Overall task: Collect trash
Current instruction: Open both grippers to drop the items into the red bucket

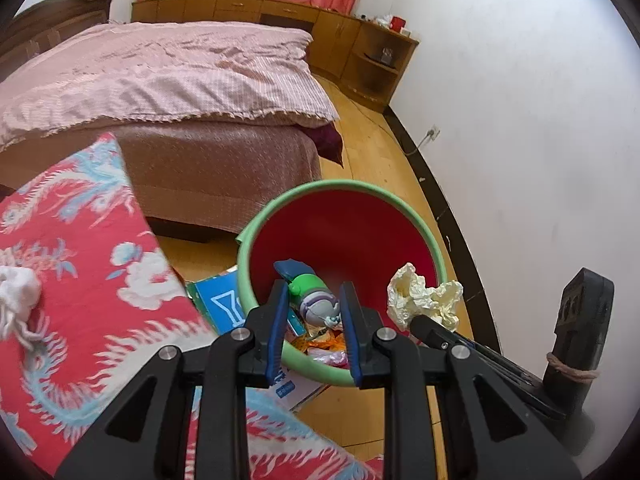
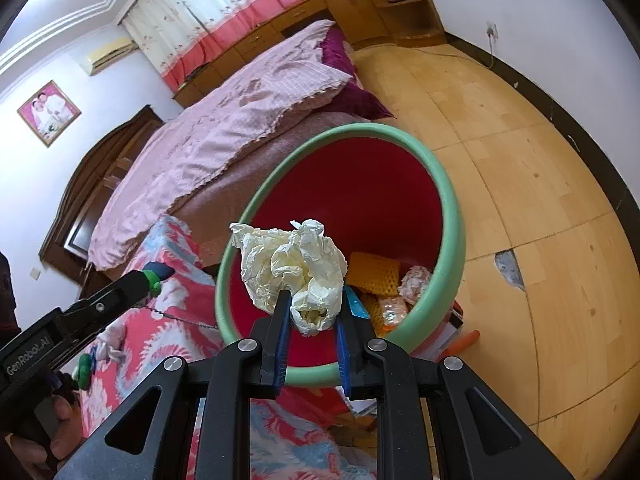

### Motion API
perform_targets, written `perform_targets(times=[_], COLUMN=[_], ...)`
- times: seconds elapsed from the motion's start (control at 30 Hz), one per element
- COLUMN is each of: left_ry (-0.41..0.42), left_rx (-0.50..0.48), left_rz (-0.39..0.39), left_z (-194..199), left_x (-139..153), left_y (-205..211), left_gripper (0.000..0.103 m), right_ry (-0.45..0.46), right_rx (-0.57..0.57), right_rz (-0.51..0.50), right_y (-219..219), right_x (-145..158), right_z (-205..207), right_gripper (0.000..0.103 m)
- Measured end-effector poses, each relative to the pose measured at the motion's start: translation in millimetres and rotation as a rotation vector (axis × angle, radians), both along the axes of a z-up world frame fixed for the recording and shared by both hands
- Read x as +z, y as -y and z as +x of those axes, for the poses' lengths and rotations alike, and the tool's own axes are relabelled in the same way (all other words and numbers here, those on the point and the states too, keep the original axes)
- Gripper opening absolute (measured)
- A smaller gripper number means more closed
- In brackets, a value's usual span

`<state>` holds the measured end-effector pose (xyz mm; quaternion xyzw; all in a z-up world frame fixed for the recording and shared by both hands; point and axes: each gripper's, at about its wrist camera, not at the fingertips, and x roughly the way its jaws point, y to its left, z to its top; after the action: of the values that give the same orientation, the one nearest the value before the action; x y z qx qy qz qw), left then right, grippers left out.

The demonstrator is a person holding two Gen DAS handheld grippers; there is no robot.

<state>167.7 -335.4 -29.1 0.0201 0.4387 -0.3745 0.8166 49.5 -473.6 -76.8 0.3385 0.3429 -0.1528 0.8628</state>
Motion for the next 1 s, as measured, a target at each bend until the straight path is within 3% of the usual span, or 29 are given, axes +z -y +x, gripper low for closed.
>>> perform_targets(times=[0.27, 0.37, 0.47, 1.0], left_ry=[0.008, 0.019, 0.01, -0.015], left_rx=[-0.023, -0.02, -0.011, 0.075], left_rz=[0.021, 0.027, 0.028, 0.011], left_z=[3.8, 3.8, 6.1, 6.0], left_x=[-12.5, -12.7, -14.7, -11.7], left_y=[18.3, 19.8, 18.6, -16.4], left_gripper=[0.026, 0.035, 0.035, 0.036], right_ry=[-0.027, -0.036, -0.042, -0.017], right_rx=[-0.034, -0.046, -0.05, -0.058], right_rz=[0.004, 0.016, 0.021, 0.01], right_y=[13.6, 16.6, 17.3, 5.9], right_x=[-10.1, -12.1, -14.0, -3.9], right_z=[1.7, 2.2, 3.0, -3.2], right_gripper=[0.023, 0.026, 0.026, 0.026])
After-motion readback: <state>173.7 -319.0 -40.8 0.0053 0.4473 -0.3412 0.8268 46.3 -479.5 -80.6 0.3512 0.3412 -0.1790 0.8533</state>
